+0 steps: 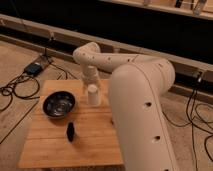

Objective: Place the ceramic cup over the eraser

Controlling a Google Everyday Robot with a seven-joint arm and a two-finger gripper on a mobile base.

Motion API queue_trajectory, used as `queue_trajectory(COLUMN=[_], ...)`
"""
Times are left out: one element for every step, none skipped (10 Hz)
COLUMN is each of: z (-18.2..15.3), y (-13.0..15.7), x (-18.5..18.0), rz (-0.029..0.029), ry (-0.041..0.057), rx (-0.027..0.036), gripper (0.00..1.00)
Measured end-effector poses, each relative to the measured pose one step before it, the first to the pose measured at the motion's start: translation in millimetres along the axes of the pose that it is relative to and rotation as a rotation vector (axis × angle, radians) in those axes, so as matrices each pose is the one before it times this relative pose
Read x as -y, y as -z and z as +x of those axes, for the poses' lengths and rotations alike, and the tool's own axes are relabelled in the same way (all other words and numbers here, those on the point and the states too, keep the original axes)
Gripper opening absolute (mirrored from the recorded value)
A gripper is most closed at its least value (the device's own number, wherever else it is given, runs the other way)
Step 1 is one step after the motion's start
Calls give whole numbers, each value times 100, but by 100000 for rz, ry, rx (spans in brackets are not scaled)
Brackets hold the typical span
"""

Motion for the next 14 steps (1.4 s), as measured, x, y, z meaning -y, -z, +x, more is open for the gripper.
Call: queue_trajectory(z=[-474, -400, -219, 40, 57, 194, 286, 216, 74, 20, -254, -112, -245, 72], y=[-198, -262, -430, -398, -342, -442, -496, -409, -248, -177, -27, 71, 344, 438], x=[135, 279, 333, 161, 59, 29, -62, -126, -47, 8, 5, -39, -163, -133], rz=[-1008, -547, -269, 254, 297, 383, 244, 185, 64, -32, -645, -359, -908, -635], ry=[494, 589, 714, 663, 521, 409, 358, 307, 244, 412, 310, 120, 366, 255], rx=[374, 100, -511, -972, -849, -1232, -1552, -1109, -379, -47, 1195, 612, 1672, 738], gripper=[65, 65, 65, 65, 65, 65, 63, 57, 49, 38, 25, 19, 7, 1])
